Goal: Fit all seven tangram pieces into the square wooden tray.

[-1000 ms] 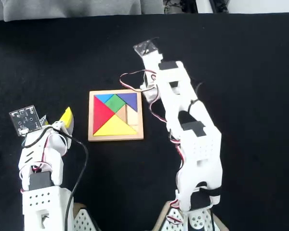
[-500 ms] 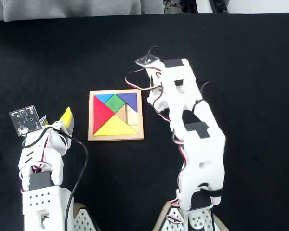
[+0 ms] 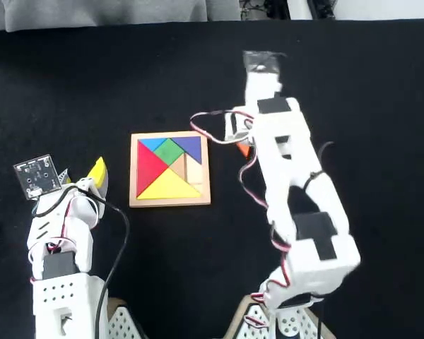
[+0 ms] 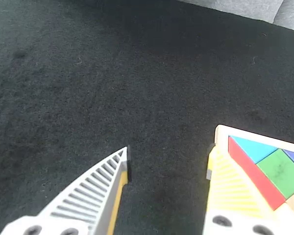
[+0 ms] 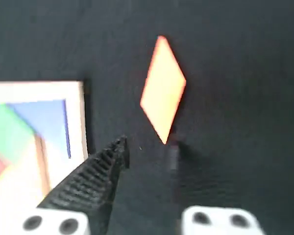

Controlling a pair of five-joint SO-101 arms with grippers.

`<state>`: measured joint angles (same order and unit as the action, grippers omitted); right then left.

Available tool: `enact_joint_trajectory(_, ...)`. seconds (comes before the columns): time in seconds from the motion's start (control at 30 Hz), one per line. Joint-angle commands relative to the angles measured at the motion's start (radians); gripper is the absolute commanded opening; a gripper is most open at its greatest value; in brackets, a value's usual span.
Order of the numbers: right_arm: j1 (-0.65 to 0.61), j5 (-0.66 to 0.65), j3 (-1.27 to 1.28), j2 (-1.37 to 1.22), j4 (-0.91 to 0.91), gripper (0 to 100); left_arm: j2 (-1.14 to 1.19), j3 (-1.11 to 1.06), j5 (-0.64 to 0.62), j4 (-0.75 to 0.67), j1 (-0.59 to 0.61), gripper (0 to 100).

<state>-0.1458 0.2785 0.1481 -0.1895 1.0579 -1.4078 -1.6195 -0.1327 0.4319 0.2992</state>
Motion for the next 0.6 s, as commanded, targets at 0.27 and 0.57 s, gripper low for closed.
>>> enact_joint_trajectory(0.27, -0.04, 0.23, -0.489, -0.423, 0.107, 32.1, -0.012, 0.005, 0.008, -0.018, -0.01, 26)
enact_joint_trajectory(0.57, -0.032, 0.23, -0.901, -0.67, 0.367, 8.6, -0.012, 0.005, 0.008, -0.018, -0.01, 26)
